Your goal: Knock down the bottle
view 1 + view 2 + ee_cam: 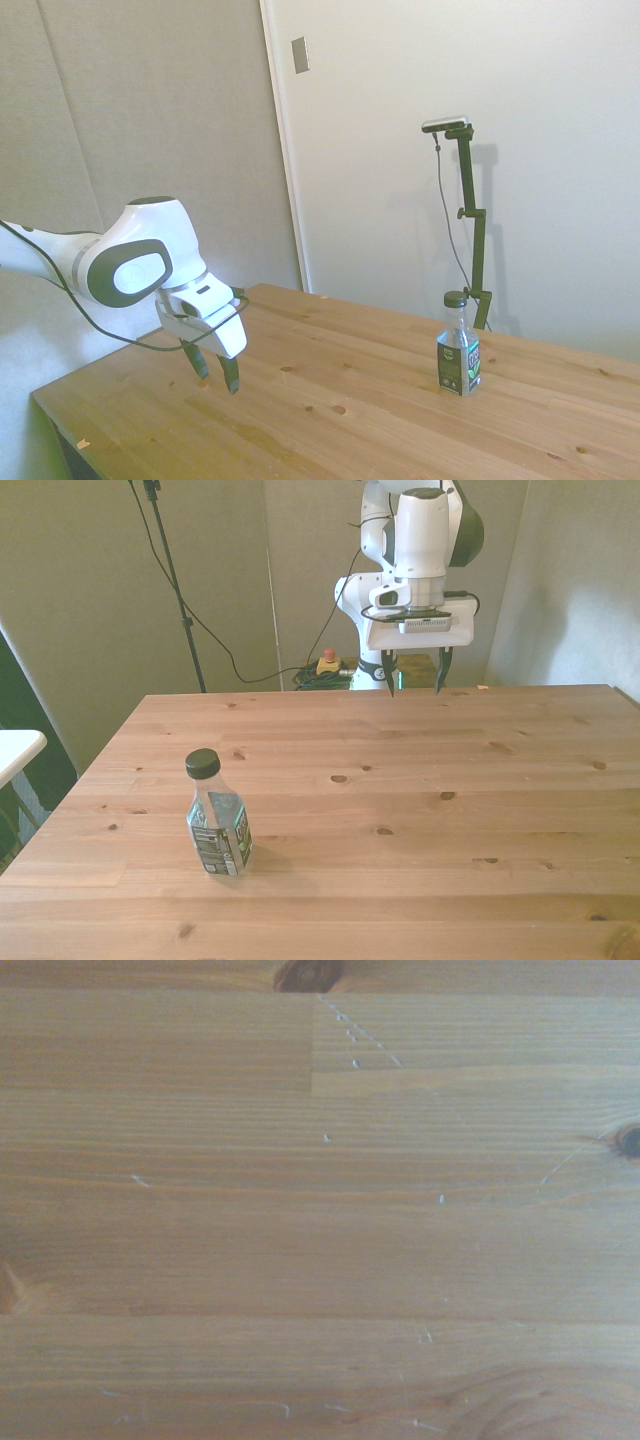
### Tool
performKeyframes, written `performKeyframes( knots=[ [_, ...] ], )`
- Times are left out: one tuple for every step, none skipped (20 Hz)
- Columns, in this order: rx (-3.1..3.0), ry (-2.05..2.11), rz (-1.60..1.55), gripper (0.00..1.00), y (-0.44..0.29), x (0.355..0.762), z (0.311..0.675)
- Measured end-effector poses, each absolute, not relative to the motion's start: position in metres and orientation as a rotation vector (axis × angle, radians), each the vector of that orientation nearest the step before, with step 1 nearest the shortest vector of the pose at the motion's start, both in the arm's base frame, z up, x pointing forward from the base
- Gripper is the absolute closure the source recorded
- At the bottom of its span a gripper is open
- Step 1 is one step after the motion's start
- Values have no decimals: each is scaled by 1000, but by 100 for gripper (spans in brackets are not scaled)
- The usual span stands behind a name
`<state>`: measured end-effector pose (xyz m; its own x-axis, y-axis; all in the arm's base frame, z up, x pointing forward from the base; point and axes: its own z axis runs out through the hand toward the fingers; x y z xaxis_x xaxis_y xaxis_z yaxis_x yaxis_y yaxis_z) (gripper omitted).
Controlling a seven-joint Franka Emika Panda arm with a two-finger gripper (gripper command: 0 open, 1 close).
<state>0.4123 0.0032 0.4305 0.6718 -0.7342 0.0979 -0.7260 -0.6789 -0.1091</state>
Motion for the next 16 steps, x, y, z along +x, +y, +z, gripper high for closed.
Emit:
performKeyframes(
  knots=[
    [-2816, 1231, -206, 0, 3, 413, 430],
    [-2819, 1229, -206, 0, 4, 413, 430],
    [-2822, 1230, -211, 0, 2, 414, 431],
    [-2821, 1236, -223, 0, -2, 417, 434],
    [-2820, 1247, -241, 0, -8, 420, 438],
    [-2814, 1268, -261, 0, -19, 425, 443],
    [-2802, 1294, -275, 0, -30, 430, 447],
    [-2791, 1320, -290, 0, -43, 436, 452],
    [-2778, 1348, -304, 0, -58, 443, 457],
    [-2765, 1373, -317, 0, -73, 452, 462],
    [-2749, 1399, -323, 0, -89, 461, 465],
    [-2732, 1427, -332, 0, -106, 471, 469],
    [-2717, 1451, -339, 0, -121, 480, 471],
    [-2703, 1474, -350, 0, -137, 490, 475],
    [-2688, 1499, -365, 0, -151, 499, 479],
    [-2673, 1523, -383, 0, -164, 510, 483]
  ],
)
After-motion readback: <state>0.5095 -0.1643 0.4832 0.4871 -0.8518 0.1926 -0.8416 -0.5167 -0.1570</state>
